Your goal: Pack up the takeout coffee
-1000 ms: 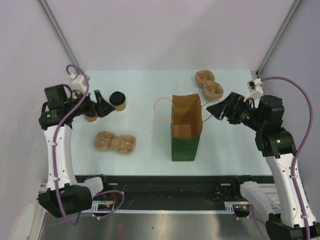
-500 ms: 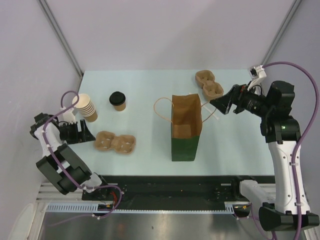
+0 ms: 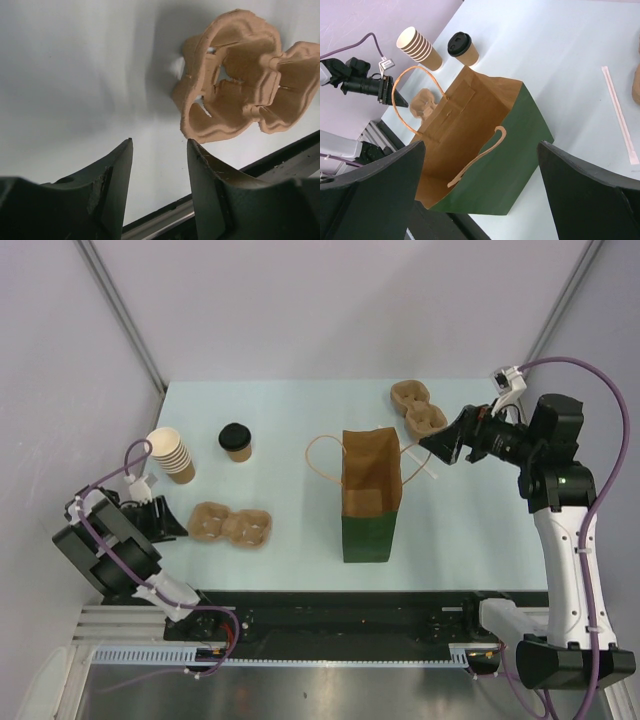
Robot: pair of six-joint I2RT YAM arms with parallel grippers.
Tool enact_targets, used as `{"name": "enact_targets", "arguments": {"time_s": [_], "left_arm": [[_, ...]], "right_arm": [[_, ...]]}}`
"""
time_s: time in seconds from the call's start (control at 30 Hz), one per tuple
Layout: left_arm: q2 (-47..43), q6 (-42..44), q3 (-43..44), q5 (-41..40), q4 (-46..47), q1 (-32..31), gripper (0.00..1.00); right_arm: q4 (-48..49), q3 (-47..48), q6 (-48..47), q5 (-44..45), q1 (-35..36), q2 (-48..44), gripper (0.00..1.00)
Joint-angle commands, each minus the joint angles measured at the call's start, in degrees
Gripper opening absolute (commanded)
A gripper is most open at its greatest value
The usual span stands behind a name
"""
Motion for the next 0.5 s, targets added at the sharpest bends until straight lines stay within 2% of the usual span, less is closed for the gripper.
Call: {"name": "enact_targets", "arguments": {"time_s": [0.0,0.2,0.3,0.47], "left_arm": [[-0.9,3.0,0.1,5.9,-0.4,1.8,0.52],[1.2,5.1,1.8,8.7,-3.6,2.2,0.54],[3.2,8.8,3.1,11.0,-7.5,2.2,0.53],[3.4,9.6,3.1,11.3,-7.3,2.1,0.53]], "right_arm": [[2.4,2.5,-1.3,-1.9,-0.6,1.0,1.0],[2.9,2.5,-1.1,-2.3,-0.6,2.1,1.0],[2.9,2.5,-0.8,-2.6,-0.6,2.5,1.0],[2.6,2.5,-0.7,-2.6,-0.7,3.0,1.0]]}}
